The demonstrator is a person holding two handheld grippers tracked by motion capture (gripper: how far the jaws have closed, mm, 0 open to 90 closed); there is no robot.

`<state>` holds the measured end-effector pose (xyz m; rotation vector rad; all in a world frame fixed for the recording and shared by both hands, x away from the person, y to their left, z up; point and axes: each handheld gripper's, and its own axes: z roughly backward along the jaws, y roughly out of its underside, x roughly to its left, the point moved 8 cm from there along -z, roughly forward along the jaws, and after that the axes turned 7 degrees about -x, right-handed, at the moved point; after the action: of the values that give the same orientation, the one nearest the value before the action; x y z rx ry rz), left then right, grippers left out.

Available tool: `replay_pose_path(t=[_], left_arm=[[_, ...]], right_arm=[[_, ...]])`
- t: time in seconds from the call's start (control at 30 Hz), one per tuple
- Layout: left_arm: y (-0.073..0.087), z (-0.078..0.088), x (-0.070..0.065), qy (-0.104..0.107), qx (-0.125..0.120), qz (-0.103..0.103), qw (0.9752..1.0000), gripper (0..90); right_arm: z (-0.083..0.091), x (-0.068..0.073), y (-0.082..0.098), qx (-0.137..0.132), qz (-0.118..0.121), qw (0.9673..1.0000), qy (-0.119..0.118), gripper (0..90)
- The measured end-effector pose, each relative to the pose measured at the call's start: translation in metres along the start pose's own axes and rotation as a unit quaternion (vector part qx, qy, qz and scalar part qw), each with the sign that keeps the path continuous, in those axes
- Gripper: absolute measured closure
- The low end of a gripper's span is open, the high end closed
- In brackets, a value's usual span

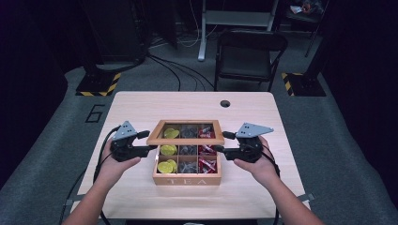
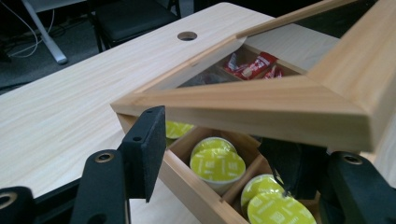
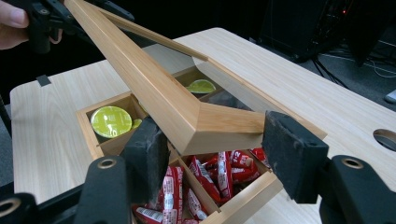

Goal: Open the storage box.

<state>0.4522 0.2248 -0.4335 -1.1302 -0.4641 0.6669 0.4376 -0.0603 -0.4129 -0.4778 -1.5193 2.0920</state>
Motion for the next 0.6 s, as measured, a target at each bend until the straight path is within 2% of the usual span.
replay_pose_path(t=[0.17,0.23,0.6], left_arm=[[-0.004,-0.005,0.002,0.007,-0.005,-0.006,1.0,44.6],[-0.005,-0.008,0.003,0.008,-0.003,-0.011,0.9999,45.3],[-0.016,-0.011,0.01,0.008,-0.009,-0.007,0.9999,46.5]], right_arm=[[0.0,-0.002,-0.003,-0.003,-0.002,1.0,-0.003,40.2],[0.0,-0.003,-0.005,-0.004,-0.013,0.9999,-0.006,40.2],[0.0,-0.012,-0.012,-0.011,-0.025,0.9996,-0.006,40.8]])
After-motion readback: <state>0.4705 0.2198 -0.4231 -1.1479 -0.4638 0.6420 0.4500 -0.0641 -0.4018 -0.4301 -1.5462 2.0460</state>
